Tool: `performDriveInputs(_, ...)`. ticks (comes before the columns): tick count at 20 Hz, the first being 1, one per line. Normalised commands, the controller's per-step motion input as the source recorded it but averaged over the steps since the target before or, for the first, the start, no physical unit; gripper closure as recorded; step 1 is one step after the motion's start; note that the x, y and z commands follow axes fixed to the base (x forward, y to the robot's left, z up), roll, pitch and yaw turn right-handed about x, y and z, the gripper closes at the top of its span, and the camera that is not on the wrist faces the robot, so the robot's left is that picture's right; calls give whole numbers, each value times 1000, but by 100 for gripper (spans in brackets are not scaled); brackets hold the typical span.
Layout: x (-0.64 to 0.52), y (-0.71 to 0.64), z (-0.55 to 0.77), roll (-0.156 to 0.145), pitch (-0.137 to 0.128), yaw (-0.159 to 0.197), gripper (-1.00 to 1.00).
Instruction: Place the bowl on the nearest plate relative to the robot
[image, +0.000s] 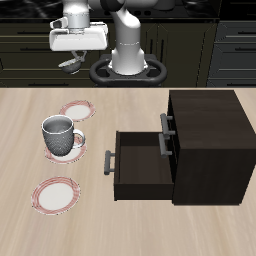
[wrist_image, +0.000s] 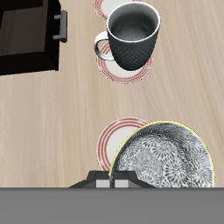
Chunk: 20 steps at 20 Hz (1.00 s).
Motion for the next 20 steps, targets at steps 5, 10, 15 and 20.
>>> performDriveInputs(5,186,94,-220,7,0,-2,100)
performDriveInputs(10,112,18,-201,5,-2,0,100)
performDriveInputs(15,53,7,-406,4,38,-7,100)
performDriveInputs(20,138,-49,-313,-11,28,-4,100)
